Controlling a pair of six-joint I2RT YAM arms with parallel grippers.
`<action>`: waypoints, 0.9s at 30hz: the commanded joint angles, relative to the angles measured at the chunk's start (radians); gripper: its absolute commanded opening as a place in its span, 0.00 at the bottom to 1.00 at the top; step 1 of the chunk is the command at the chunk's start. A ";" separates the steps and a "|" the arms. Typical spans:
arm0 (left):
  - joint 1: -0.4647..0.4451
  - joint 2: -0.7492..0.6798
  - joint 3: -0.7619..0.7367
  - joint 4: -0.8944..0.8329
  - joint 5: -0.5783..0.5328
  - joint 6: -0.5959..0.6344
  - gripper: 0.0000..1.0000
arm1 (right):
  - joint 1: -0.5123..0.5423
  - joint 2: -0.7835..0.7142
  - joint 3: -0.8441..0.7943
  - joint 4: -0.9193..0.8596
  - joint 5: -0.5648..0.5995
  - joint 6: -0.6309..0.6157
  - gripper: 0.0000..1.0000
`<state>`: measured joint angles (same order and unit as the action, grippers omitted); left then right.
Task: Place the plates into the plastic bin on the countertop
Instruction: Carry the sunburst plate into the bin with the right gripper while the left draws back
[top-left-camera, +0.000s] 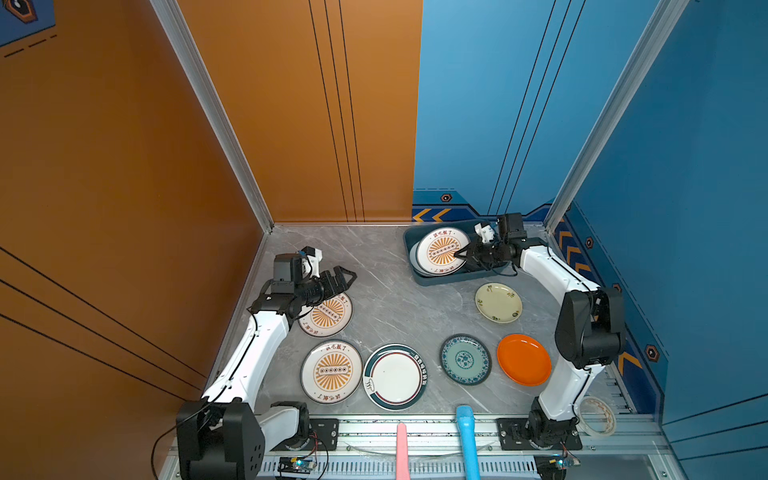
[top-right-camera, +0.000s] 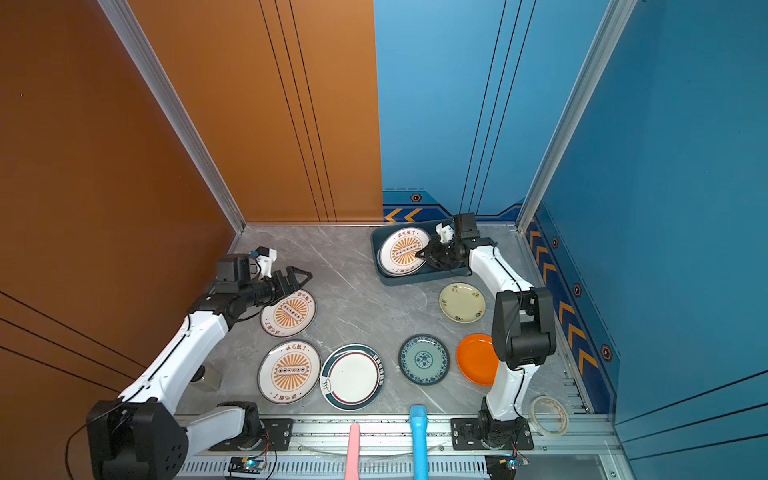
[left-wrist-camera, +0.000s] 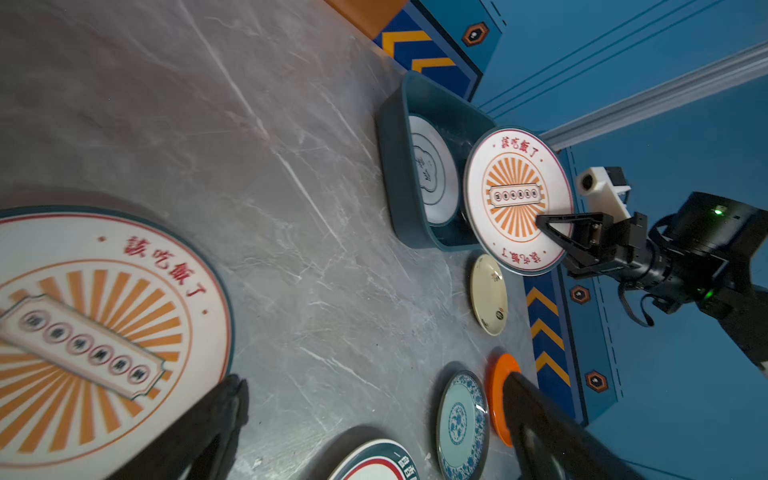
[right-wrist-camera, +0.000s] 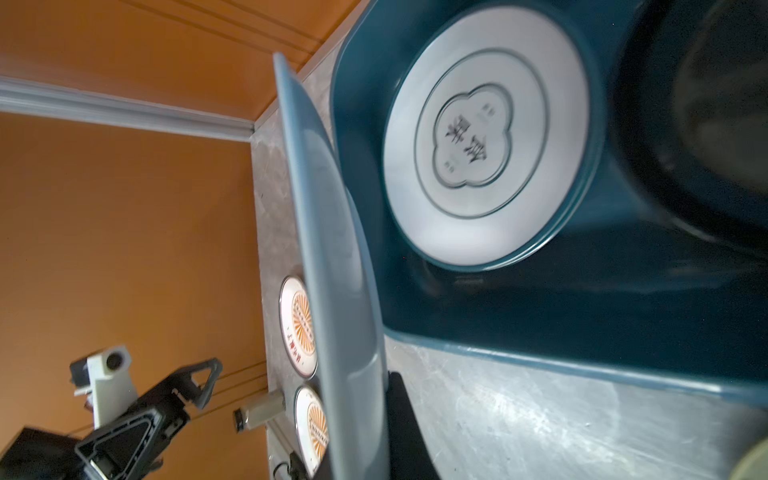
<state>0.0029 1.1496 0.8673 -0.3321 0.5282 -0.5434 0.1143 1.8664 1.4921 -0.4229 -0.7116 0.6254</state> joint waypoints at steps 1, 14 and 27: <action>0.043 -0.049 -0.051 -0.070 -0.088 -0.003 0.98 | -0.006 0.059 0.051 -0.050 0.069 -0.004 0.00; 0.198 -0.119 -0.123 -0.124 -0.042 0.020 0.98 | 0.002 0.201 0.174 -0.068 0.112 0.020 0.00; 0.278 -0.143 -0.174 -0.124 -0.005 0.022 0.98 | 0.014 0.352 0.327 -0.164 0.145 0.007 0.03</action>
<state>0.2684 1.0275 0.7044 -0.4400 0.4873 -0.5388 0.1196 2.1941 1.7615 -0.5240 -0.5964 0.6445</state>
